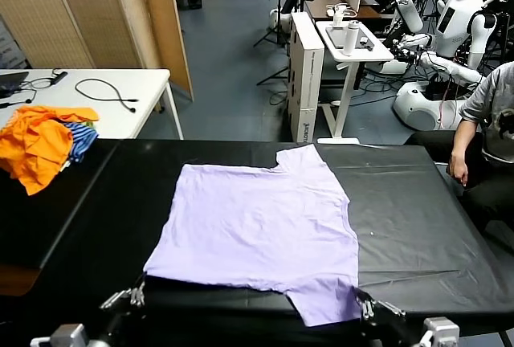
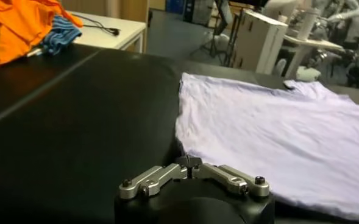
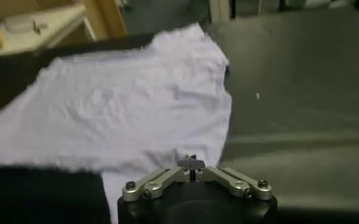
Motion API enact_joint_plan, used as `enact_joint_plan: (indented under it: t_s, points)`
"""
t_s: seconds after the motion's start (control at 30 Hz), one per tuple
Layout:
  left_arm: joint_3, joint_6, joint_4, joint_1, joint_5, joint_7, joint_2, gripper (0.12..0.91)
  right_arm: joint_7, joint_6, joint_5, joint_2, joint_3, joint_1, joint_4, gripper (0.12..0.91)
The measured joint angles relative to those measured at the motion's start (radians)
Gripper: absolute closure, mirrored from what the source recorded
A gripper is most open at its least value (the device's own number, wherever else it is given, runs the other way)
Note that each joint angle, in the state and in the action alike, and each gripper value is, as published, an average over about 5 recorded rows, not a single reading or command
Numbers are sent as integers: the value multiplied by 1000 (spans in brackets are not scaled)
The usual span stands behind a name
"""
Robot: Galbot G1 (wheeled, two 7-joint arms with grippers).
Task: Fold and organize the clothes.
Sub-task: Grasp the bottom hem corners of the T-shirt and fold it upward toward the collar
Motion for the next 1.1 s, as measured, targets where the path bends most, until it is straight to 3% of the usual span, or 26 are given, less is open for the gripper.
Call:
enact_joint_plan:
  t_s: [0.23,0.57,1.1]
  points:
    - [11,-11,67,-134,-6,-11,-2,885,17,4,13,-30,-37,184,-122,886]
    - [55,-4,155,-272,21,-16,18,885,38,29,-12,-23,-154,422,-313,886]
    - [120,0,292,-398,73,13,85,885,40,45,-77,-3,-227,517,-444,886]
